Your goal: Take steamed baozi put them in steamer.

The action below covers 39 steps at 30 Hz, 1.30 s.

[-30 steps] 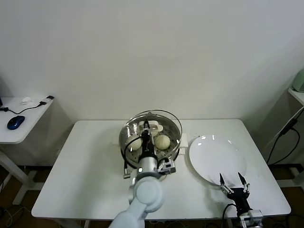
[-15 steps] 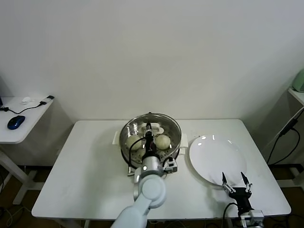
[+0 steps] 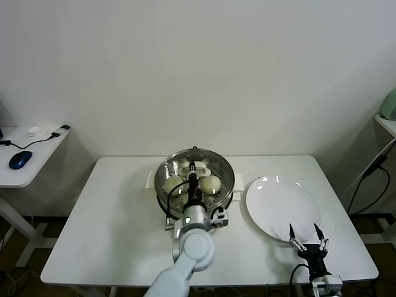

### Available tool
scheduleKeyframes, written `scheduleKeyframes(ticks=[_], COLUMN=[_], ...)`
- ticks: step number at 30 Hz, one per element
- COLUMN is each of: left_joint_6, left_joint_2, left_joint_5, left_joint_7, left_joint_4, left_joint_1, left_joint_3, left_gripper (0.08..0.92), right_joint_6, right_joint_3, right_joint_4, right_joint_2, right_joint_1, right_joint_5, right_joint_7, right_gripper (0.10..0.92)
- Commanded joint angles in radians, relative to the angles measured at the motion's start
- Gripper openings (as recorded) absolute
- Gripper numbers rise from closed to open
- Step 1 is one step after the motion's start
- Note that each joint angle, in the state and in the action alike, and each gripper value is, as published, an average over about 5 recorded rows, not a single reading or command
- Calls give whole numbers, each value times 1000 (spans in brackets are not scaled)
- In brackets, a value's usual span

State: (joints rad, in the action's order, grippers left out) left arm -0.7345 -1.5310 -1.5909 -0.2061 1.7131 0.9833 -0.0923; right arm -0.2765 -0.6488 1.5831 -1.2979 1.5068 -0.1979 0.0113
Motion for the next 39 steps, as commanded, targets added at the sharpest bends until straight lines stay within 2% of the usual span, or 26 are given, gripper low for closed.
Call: scheduleKeyframes(ticks=[1, 5, 12, 17, 21, 27, 31, 33, 36, 39], left_joint_6=[-19, -19, -14, 5, 49, 252, 427, 512, 580, 654], left_joint_2=[7, 16, 42, 106, 170, 251, 248, 240, 248, 286], left_joint_5=[2, 21, 84, 175, 307, 723, 1121, 1339, 1640, 1825], left_joint_7=[-4, -9, -2, 19, 82, 294, 418, 431, 398, 355], left_joint_4=[14, 42, 140, 261, 363, 435, 458, 466, 457, 380], left_joint_1=[17, 23, 47, 95, 146, 239, 301, 330, 382, 449], left_joint_3=[-3, -12, -33, -21, 32, 208, 394, 511, 678, 781], left_gripper=[133, 186, 389, 528, 649, 799, 821, 822, 823, 823], right_joint_6=[-25, -23, -5, 27, 32, 5, -4, -4, -4, -6], right_joint_3=[2, 4, 5, 7, 10, 0, 2, 5, 10, 12], right_joint_4=[0, 3, 16, 33, 48, 55, 65, 75, 85, 85], right_joint_2=[-4, -5, -6, -4, 0, 7, 9, 10, 10, 9], right_joint_1=[2, 3, 3, 7, 15, 17, 18, 20, 20, 16], right_joint_5=[8, 10, 9, -10, -35, -55, -62, -66, -69, -80], right_joint_7=[-3, -1, -1, -15, -34, 8, 33, 50, 62, 61], right_gripper=[823, 823, 823, 823, 823, 823, 823, 823, 823, 823])
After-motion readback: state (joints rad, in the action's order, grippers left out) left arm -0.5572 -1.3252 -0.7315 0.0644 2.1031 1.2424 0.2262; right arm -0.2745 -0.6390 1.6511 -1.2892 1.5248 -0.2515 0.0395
